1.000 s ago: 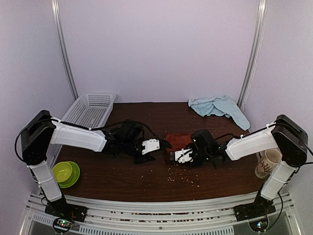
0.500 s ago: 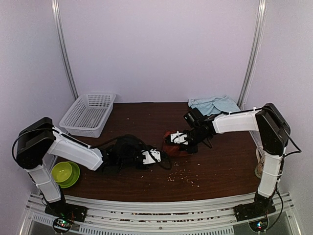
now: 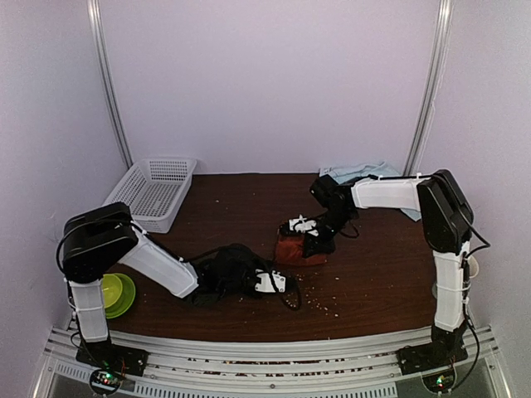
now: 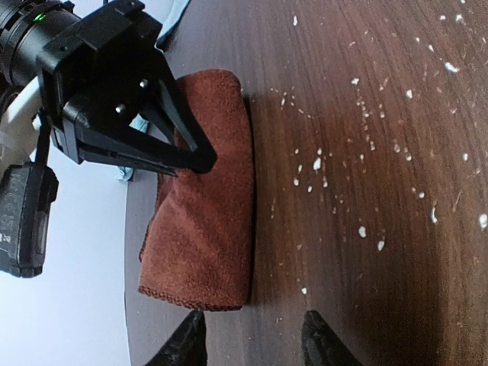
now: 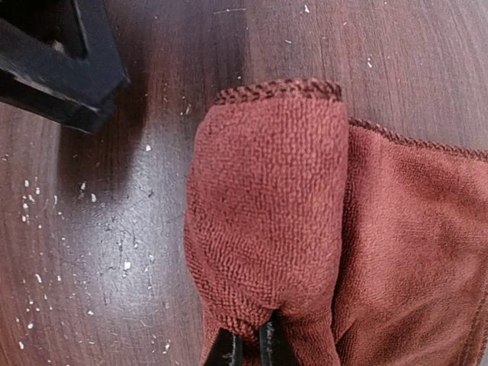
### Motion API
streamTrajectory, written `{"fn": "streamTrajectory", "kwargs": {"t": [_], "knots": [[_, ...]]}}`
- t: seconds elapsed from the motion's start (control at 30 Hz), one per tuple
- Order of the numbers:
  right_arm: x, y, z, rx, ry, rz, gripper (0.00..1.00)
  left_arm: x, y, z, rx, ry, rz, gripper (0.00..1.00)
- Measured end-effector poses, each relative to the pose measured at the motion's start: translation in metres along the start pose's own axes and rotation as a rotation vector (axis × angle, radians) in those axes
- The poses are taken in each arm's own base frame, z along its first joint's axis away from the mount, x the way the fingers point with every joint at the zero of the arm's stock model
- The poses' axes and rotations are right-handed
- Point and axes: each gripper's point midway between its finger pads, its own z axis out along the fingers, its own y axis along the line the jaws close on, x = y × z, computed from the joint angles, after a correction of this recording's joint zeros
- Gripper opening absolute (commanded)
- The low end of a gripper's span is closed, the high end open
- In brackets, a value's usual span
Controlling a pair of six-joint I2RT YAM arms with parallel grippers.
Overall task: Roll the towels
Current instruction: Roll the towel at the center of the board.
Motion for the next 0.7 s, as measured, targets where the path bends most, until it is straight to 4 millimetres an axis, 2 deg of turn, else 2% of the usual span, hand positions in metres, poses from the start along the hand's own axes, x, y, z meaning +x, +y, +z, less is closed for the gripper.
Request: {"fn": "streamTrajectory", "kwargs": {"t": [0.13, 0.47, 0.7], "knots": [[0.003, -0.001, -0.001, -0.045, -0.017, 0.035, 0.02, 0.003, -0.002, 0.007, -0.017, 0.011, 0.025, 0.46], [0.003, 0.002, -0.001, -0.121, -0.015, 0.046, 0.03, -0.010, 0.018, 0.034, -0.087, -0.002, 0.023, 0.49], [0.003, 0.005, -0.001, -0.156, -0.020, 0.048, 0.04, 0.004, 0.018, 0.049, -0.072, 0.061, 0.019, 0.51]]}}
